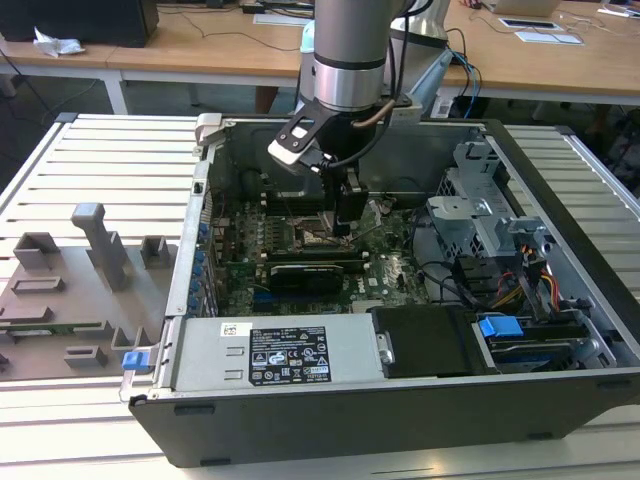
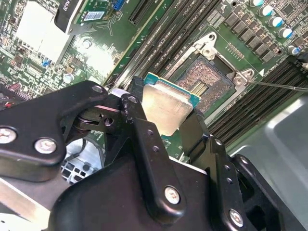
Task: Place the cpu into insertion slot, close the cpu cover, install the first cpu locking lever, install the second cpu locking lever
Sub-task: 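Place the cpu into insertion slot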
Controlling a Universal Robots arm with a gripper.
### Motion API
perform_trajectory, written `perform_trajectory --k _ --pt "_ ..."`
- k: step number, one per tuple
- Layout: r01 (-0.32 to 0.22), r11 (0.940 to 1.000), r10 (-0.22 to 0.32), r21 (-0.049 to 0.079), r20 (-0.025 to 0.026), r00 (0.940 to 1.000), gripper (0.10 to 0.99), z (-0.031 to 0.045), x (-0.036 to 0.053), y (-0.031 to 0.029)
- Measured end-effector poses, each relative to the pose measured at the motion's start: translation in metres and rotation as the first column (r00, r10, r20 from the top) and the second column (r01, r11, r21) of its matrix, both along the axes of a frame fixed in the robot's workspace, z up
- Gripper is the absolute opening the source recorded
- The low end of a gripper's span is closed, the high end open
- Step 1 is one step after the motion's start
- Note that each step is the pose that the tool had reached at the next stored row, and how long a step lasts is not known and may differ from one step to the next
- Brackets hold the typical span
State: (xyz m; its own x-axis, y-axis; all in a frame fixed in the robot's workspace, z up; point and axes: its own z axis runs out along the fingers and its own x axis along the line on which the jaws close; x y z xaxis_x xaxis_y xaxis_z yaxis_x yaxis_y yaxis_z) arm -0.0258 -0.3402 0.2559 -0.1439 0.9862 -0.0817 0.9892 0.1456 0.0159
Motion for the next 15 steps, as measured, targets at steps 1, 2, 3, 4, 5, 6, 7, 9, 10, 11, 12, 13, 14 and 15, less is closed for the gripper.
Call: perform_trajectory --k 1,2,3,4,5,6,7,9,10,11,12,13,14,15 --pt "0.009 1.0000 -0.009 -0.001 0.0000 1.0000 0.545 0.0000 0.0000 0.0000" --pt "0.018 0.9998 -0.018 -0.002 0.0000 0.9998 0.545 0.0000 0.0000 0.0000" --pt "0.028 0.9996 -0.028 -0.003 0.0000 0.9996 0.545 0.0000 0.0000 0.0000" --pt "0.038 0.9993 -0.038 -0.004 0.0000 0.9993 0.545 0.0000 0.0000 0.0000" --pt "0.043 0.9991 -0.043 -0.005 0.0001 0.9991 0.545 0.0000 0.0000 0.0000" --pt "0.048 0.9988 -0.048 -0.006 0.0002 0.9989 0.545 0.0000 0.0000 0.0000" --pt "0.052 0.9986 -0.052 -0.006 0.0002 0.9987 0.545 0.0000 0.0000 0.0000" --pt "0.058 0.9983 -0.058 -0.008 0.0002 0.9983 0.545 0.0000 0.0001 0.0000" --pt "0.062 0.9980 -0.062 -0.008 0.0003 0.9981 0.545 0.0000 0.0001 0.0000" --pt "0.068 0.9976 -0.068 -0.010 0.0004 0.9977 0.545 0.0000 0.0000 0.0000" --pt "0.071 0.9974 -0.071 -0.010 0.0004 0.9974 0.545 0.0000 0.0000 0.0000" --pt "0.077 0.9970 -0.077 -0.011 0.0005 0.9971 0.545 0.0000 0.0000 0.0000" --pt "0.085 0.9963 -0.085 -0.012 0.0006 0.9963 0.545 0.0000 0.0000 0.0000" --pt "0.092 0.9957 -0.092 -0.013 0.0006 0.9957 0.545 0.0000 0.0000 0.0000"
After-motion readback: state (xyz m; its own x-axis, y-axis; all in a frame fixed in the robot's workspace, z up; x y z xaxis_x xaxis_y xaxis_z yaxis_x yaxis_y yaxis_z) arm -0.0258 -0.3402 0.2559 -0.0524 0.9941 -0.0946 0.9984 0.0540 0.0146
